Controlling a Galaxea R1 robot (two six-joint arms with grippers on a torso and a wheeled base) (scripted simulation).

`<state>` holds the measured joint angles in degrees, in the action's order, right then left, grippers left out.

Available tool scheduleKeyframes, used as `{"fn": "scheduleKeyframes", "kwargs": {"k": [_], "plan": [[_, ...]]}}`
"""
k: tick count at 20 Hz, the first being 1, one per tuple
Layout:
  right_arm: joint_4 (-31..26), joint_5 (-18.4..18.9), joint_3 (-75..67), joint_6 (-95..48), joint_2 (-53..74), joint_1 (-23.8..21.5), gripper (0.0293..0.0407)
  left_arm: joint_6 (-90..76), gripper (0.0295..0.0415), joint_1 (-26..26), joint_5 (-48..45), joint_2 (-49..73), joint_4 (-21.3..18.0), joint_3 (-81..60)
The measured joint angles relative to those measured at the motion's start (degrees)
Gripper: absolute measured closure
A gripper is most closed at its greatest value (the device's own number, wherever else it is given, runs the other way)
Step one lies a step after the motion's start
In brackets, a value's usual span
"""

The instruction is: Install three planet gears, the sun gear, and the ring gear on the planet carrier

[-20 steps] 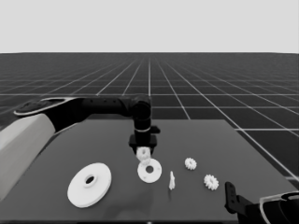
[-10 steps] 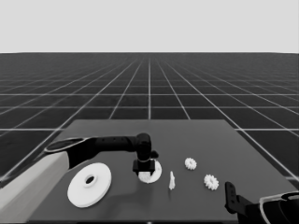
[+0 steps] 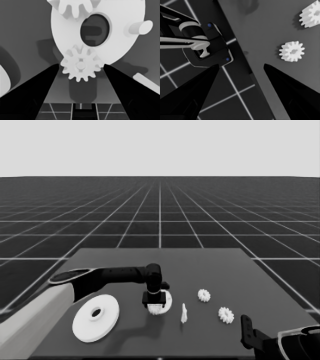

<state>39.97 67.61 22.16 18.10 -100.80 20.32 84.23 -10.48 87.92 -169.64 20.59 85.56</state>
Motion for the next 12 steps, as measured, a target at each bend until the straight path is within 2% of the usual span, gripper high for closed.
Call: {"fn": "scheduleKeyframes", "kwargs": {"k": [3, 4, 5, 7, 9, 12], "plan": [[0.00, 0.00, 0.00, 0.00, 0.00, 0.00, 0.0315, 0.00, 0.0326, 0.00, 0.00, 0.00, 0.00, 0.00], [0.00, 0.00, 0.00, 0.00, 0.00, 0.00, 0.0315, 4.84, 0.0326, 6.69, 2.80, 1.60, -8.34, -6.98], [0.00, 0.00, 0.00, 0.00, 0.00, 0.00, 0.0315, 6.65, 0.0326, 13.72, 2.94, 1.82, -14.37, -9.08], [0.00, 0.00, 0.00, 0.00, 0.00, 0.00, 0.0315, 6.52, 0.0326, 20.38, 2.32, 1.58, -20.31, -8.70], [0.00, 0.00, 0.00, 0.00, 0.00, 0.00, 0.0315, 6.02, 0.0326, 22.49, 2.12, 1.44, -22.33, -8.05], [0.00, 0.00, 0.00, 0.00, 0.00, 0.00, 0.0315, 5.73, 0.0326, 23.28, 2.05, 1.37, -23.16, -7.69]]}}
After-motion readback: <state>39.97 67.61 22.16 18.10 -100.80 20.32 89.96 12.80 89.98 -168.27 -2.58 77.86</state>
